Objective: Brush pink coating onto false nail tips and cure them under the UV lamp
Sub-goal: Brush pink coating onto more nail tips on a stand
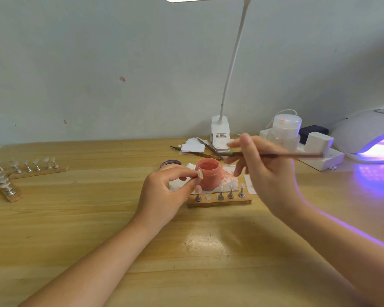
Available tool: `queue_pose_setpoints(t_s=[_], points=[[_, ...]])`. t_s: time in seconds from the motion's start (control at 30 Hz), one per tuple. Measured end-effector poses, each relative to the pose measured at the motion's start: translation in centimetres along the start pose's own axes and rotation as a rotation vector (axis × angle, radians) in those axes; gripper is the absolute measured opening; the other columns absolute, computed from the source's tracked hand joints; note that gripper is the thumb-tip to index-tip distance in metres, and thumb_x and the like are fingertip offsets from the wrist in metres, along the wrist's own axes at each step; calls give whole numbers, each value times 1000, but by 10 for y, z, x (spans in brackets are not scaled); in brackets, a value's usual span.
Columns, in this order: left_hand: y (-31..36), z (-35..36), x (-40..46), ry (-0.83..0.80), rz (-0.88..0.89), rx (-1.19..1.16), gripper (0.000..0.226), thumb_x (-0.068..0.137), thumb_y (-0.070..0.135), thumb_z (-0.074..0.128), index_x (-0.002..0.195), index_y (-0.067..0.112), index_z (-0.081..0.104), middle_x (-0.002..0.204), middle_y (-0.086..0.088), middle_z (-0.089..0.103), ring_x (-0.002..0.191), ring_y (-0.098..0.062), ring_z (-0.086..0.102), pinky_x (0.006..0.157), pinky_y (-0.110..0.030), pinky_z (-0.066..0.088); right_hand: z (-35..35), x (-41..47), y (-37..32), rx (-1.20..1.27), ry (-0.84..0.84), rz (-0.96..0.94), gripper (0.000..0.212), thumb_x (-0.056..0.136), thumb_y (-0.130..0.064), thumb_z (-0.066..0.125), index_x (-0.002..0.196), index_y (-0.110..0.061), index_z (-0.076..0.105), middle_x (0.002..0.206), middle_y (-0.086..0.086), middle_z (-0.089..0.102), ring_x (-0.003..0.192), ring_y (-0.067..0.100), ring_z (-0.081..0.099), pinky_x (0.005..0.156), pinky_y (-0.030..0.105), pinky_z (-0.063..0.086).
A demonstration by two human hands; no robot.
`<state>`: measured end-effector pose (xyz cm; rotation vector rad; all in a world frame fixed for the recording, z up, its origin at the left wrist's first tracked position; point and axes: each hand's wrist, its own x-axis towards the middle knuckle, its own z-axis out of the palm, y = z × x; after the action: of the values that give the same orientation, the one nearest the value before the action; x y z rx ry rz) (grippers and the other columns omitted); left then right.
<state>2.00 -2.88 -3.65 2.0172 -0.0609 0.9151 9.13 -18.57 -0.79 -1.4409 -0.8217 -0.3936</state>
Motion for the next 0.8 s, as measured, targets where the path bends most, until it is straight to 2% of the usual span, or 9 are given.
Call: queue_pose_setpoints(t_s=[0.1,0.17,0.27,0.33,0.43,0.57,0.7,0.8], points=[[0,0,0,-11,6,-9,20,72,1,72,77,20,70,79,8,66,83,-1,58,75,-5,40,3,-16,-2,-61,-66,-82,14,89,-28,58,80,-26,68,64,-19,64,61,1,60,56,12,42],[-1,0,0,-15,13,-11,20,72,0,72,80,18,70,79,5,66,82,-5,58,75,-6,40,3,-21,-2,-41,-82,-91,24,88,-33,51,71,-27,67,60,-17,64,58,1,59,55,14,43],[0,1,0,-11,25,-22,23,71,-1,71,84,18,69,77,7,66,82,-2,59,75,-6,40,3,-21,0,21,-88,-99,44,90,-30,41,63,-8,67,58,-4,63,56,2,58,56,12,43],[1,1,0,-12,38,-24,24,71,-1,71,85,18,68,77,9,65,81,4,58,75,-6,40,6,-21,1,-27,-113,-138,46,92,-24,39,66,2,67,63,0,65,63,-2,60,61,11,44],[-1,1,1,-6,51,-14,21,71,0,72,84,16,70,77,8,66,81,4,58,76,-5,40,8,-25,6,-41,-139,-150,46,95,-19,41,66,7,66,67,1,67,72,-6,61,64,13,45],[-1,1,0,5,47,-26,24,71,0,72,83,20,68,75,11,65,80,8,59,75,-5,40,8,-30,9,6,-110,-97,52,91,-29,38,61,2,67,59,-2,64,57,1,59,56,17,44],[-3,1,0,4,58,-13,25,71,0,72,85,19,68,77,12,65,80,10,58,75,-4,39,9,-29,8,-19,-101,-124,44,95,-13,41,65,7,66,65,2,67,71,-3,63,63,18,48],[-3,1,1,-1,51,-24,23,71,0,72,85,18,69,77,10,65,81,7,58,75,-5,40,8,-31,9,18,-99,-46,48,93,-22,43,62,4,68,59,4,66,56,6,61,55,23,47]])
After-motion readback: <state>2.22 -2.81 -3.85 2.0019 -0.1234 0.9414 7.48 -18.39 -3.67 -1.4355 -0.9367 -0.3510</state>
